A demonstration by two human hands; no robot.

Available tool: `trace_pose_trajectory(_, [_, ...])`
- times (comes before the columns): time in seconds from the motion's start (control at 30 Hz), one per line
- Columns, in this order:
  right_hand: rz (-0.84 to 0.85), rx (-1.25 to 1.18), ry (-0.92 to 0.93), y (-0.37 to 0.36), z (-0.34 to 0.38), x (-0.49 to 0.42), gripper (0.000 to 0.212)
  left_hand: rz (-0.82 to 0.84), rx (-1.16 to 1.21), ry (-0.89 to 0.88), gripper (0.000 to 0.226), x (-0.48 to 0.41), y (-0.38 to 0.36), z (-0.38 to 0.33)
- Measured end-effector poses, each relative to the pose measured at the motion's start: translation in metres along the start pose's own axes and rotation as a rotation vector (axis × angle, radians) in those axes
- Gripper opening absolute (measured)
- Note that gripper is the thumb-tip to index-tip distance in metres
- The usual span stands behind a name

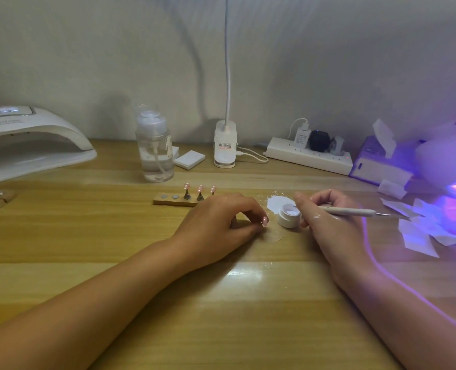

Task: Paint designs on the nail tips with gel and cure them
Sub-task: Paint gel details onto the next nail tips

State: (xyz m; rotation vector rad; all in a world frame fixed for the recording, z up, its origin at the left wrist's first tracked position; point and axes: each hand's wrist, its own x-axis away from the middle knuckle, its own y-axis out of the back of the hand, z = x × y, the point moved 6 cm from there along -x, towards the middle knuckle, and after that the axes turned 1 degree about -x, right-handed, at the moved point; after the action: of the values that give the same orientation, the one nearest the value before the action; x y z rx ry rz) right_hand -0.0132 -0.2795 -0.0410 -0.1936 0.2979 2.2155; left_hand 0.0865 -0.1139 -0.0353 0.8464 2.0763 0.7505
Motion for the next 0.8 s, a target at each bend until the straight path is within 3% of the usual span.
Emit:
trace_pose_trajectory(0.23, [-0.076,-0.144,0.077,0.007,0.016,0.004,0.027,-0.002,-0.001,-0.001,0.012,0.0,0.0,0.0])
trace_pose_trajectory(0.37, [0.035,-0.308,0.044,-0.005,0.023,0.018,0.019,-0.001,-0.01,-0.005,0.01,0.0,0.0,0.0])
trace_pose_trajectory(0.5, [0.17,-0.25,-0.1,-0.023,0.019,0.03,0.021,-0.003,-0.013,-0.01,0.009,0.0,0.0,0.001])
trace_pose_trajectory(0.8, [0.151,-0.171,-0.125,-0.025,0.016,0.026,0.025,-0.013,0.0,-0.015,0.008,-0.001,-0.001,0.0])
